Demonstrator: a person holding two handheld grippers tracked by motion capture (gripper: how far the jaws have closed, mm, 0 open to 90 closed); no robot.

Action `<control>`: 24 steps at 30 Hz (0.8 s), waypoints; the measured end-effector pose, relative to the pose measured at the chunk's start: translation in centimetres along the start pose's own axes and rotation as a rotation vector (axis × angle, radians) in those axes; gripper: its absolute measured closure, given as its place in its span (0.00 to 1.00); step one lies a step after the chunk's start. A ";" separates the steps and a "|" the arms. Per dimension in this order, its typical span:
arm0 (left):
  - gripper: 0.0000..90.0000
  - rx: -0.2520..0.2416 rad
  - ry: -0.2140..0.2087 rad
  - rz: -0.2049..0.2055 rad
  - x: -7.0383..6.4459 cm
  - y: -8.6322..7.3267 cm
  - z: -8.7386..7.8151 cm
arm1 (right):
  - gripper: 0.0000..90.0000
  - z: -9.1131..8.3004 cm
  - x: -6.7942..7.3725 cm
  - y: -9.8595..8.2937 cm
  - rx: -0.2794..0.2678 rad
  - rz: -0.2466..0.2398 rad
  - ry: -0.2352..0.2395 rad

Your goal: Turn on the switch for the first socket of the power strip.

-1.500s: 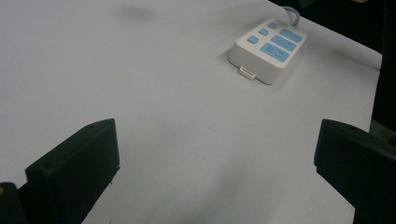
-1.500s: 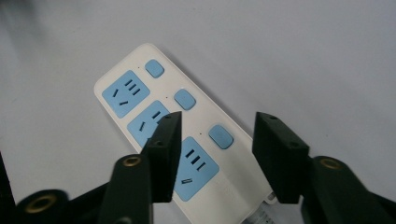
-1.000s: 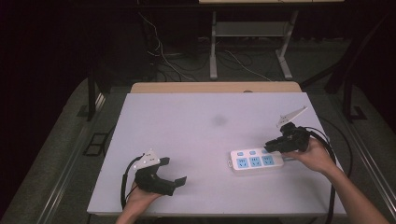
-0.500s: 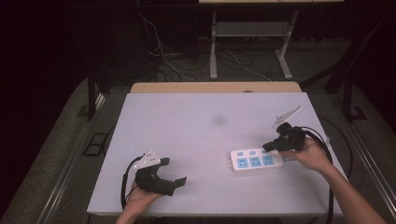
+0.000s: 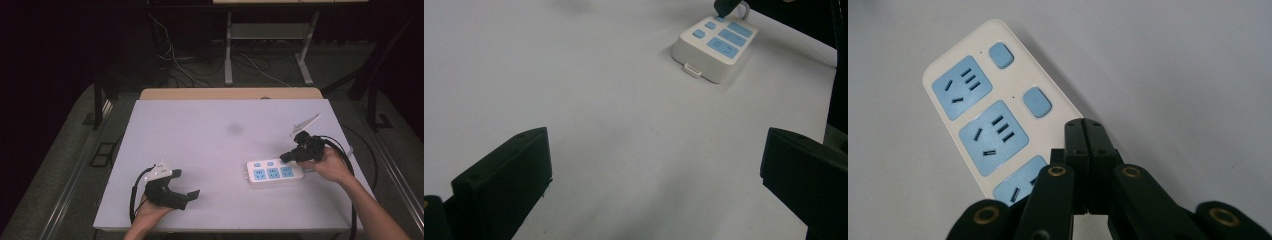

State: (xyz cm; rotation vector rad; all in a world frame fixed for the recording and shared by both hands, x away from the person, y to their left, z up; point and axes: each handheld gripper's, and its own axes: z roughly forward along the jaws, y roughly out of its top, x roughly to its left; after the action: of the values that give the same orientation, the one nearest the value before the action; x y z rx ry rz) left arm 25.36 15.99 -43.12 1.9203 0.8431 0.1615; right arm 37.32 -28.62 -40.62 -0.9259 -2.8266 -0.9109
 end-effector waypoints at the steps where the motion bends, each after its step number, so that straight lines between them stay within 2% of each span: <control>1: 0.00 0.000 0.000 0.001 0.0 0.0 0.0 | 1.00 0.0 0.0 0.0 0.003 0.007 0.001; 9: 0.00 0.001 -0.001 0.002 -0.1 0.0 0.0 | 1.00 0.2 -0.2 -0.7 -0.038 0.047 0.017; 15: 0.00 0.004 -0.002 0.009 -0.2 0.0 0.0 | 1.00 0.2 -0.3 -0.8 -0.041 0.072 0.023; 24: 0.00 0.009 -0.004 0.009 -0.2 0.0 0.1 | 1.00 0.3 -0.1 -1.0 -0.052 0.050 0.009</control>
State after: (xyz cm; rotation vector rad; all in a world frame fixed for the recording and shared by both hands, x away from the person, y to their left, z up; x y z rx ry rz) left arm 25.30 15.81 -43.11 1.9323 0.8338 0.1591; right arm 36.94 -29.17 -41.37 -0.9914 -2.7711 -0.9838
